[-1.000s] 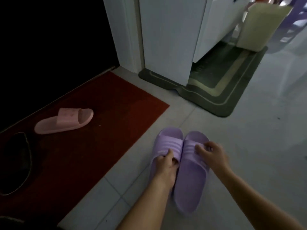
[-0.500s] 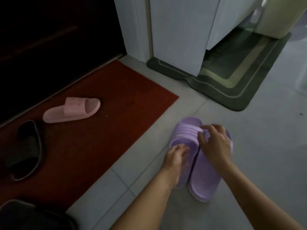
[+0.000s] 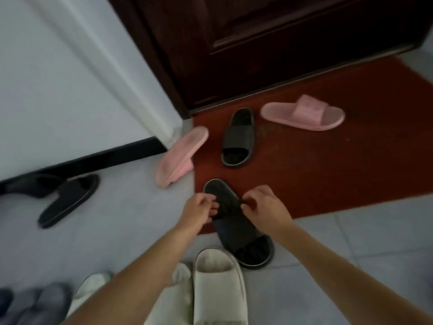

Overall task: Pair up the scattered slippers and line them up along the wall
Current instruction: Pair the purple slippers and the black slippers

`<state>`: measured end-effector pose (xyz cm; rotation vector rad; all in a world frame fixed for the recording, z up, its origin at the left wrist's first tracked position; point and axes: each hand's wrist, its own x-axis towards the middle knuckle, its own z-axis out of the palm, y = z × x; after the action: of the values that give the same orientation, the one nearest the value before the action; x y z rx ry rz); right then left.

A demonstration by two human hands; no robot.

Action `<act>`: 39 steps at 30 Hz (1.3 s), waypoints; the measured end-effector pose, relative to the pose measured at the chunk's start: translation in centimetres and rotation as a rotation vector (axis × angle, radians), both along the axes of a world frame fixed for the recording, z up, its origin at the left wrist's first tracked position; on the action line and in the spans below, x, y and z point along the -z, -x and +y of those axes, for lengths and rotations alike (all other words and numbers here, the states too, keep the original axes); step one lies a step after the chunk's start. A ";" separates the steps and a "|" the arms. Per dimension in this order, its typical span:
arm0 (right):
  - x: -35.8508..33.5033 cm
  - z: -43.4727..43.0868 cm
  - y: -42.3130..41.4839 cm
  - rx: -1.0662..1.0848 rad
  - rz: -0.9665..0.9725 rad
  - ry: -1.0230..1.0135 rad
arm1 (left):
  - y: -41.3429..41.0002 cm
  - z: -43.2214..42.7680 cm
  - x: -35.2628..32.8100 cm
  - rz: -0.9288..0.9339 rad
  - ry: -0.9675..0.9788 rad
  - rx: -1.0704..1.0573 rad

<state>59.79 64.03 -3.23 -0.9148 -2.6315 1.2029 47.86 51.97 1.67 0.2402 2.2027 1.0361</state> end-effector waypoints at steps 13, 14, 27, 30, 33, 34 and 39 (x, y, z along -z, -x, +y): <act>-1.0 5.7 9.7 -0.096 -0.277 -0.374 | -0.5 0.0 5.1 0.381 0.171 0.683; -1.0 6.8 10.7 -0.071 -0.292 -0.399 | -0.4 0.3 5.4 0.415 0.199 0.677; 0.5 12.6 20.5 -0.050 -0.429 -0.527 | 7.2 0.0 2.8 0.379 0.140 0.422; -0.3 12.8 20.1 -0.019 -0.409 -0.727 | 7.5 -0.5 2.9 0.356 0.150 0.469; -0.8 12.4 18.1 -0.096 -0.309 -0.721 | 7.5 -0.9 2.9 0.393 0.144 0.475; -1.1 12.2 17.0 -0.148 -0.272 -0.667 | 7.5 -1.2 2.9 0.413 0.144 0.482; -3.3 9.8 10.0 -0.468 -0.227 -0.263 | 7.7 -2.3 2.2 0.487 0.146 0.495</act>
<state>49.75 73.87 0.08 -0.4221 -3.2069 0.8228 40.14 49.68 -0.49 1.0014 2.4368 0.5755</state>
